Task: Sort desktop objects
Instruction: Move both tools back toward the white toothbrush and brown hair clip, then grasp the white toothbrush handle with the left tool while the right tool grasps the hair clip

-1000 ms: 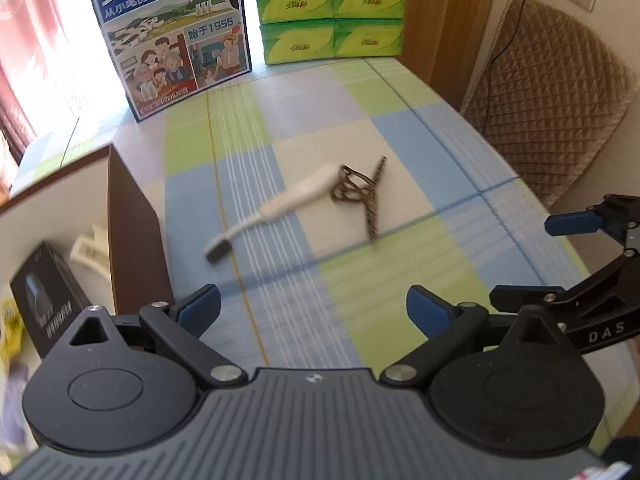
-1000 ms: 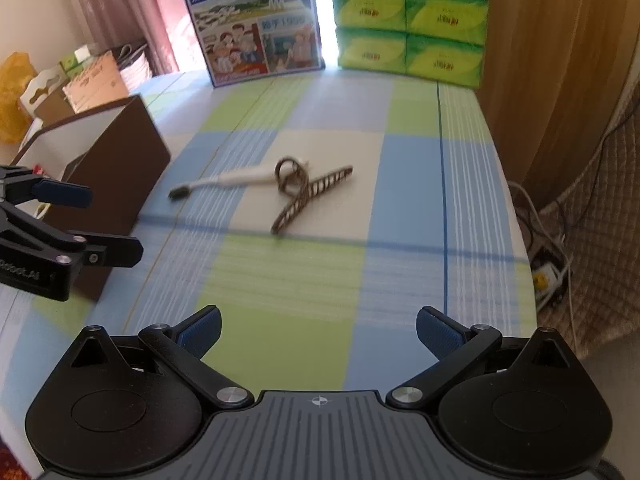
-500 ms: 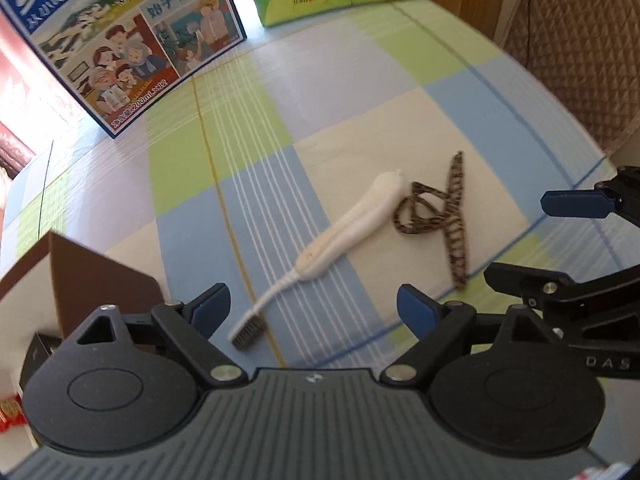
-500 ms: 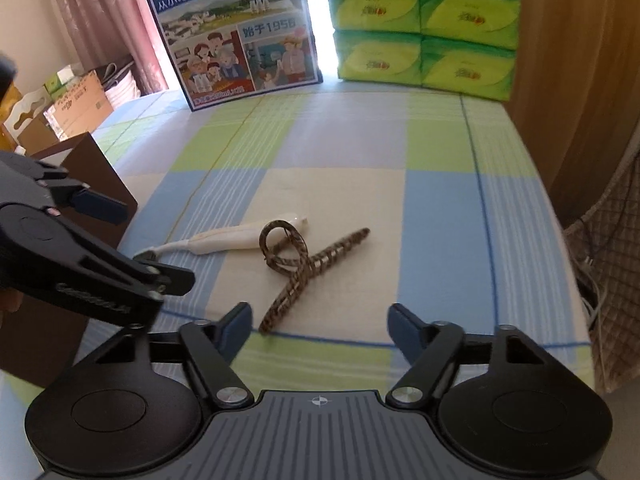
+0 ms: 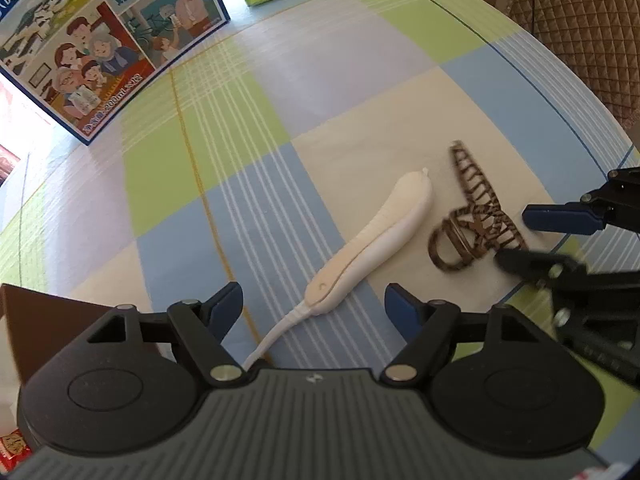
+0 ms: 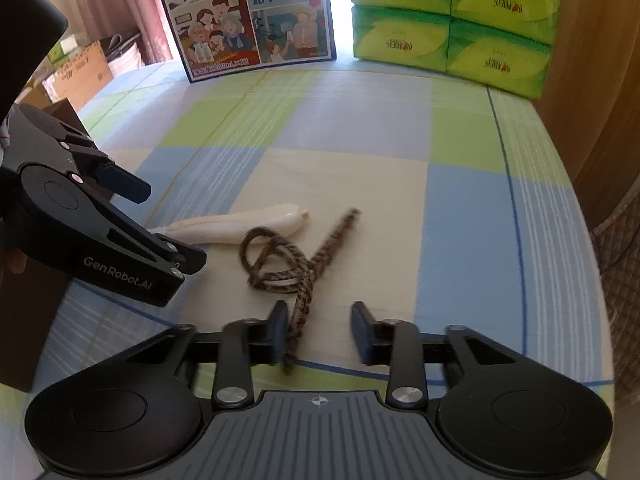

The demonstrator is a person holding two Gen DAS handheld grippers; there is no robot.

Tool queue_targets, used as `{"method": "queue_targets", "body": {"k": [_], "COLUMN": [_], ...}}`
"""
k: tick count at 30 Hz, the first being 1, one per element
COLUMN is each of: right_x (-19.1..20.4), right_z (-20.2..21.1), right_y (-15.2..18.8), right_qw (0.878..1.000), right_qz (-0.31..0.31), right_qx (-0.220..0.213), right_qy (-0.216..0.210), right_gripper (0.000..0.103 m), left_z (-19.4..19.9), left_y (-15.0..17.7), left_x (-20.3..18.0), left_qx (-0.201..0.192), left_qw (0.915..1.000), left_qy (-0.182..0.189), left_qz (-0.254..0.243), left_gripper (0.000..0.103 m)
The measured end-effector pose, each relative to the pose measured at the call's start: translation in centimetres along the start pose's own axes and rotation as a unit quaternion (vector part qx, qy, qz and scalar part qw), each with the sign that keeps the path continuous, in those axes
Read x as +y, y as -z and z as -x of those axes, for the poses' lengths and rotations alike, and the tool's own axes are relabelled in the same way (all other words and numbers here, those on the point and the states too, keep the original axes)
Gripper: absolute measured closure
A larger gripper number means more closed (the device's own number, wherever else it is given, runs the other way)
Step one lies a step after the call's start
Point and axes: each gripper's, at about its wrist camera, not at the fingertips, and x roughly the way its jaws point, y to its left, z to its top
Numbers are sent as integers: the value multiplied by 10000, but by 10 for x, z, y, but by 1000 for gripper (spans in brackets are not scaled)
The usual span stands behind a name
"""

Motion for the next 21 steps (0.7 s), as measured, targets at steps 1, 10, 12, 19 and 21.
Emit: {"method": "queue_targets", "body": {"k": [1,10,12,19,21], "right_x": [-2,-25,-30,-48,-49], "right_z": [0,10,15,33,39], "right_y": [0,9,13,36,45], "right_qw": [10000,9999,9998,9994,9993], "right_qz": [31,-26,-75,-236,-240], "right_qx": [2,70,78,147,189], "right_qy": [20,137,167,215,200], "right_gripper": [86,98,98,98,99], "left_z": [-2,-1,0,13,18], "left_y": [0,-2,0,13,18], "left_x": [-1,-6,-11,-33,-37], "left_qx": [18,-88,-115,-219,-202], "left_qw": [10000,9992,9992,9994,9990], "left_qy": [13,316,284,23,208], "left_qz": [4,240,265,281,334], "left_gripper": [29,64,70,72,80]}}
